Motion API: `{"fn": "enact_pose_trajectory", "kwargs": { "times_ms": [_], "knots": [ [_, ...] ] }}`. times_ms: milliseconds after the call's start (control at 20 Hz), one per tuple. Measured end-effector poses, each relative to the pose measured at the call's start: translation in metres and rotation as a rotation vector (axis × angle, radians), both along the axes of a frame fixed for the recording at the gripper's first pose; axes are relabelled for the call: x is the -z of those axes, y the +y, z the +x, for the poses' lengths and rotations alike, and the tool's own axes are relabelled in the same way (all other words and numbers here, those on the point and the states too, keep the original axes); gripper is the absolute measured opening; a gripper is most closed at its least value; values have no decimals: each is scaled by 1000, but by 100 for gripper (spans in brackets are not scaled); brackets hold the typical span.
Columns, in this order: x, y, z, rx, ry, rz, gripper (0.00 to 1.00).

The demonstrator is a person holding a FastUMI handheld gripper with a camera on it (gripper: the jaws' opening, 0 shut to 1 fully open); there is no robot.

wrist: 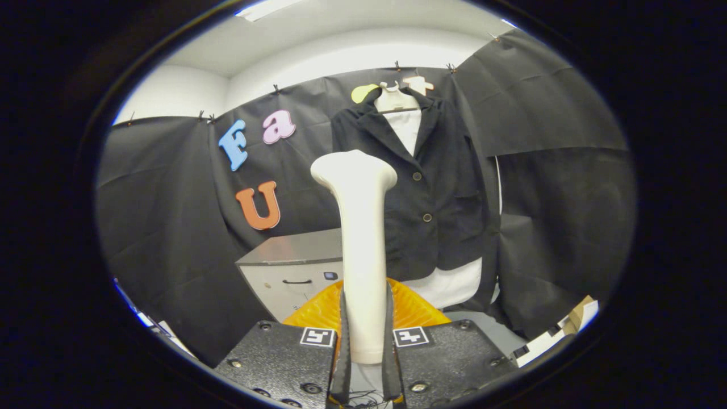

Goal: Iron the clothes twice with a garment steamer, once on the left side and once on the right side.

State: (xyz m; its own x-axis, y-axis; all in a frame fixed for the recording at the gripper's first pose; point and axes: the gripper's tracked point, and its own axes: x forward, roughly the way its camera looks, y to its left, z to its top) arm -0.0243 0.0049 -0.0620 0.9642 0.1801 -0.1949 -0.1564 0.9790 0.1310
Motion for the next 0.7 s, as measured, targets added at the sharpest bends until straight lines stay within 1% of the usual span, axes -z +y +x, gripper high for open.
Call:
{"fn": "enact_pose_trajectory", "kwargs": {
  "times_ms": [300,700],
  "knots": [
    [12,25,-19,9,6,-34,25],
    [29,59,-22,-4,31,-67,24]
  ]
}}
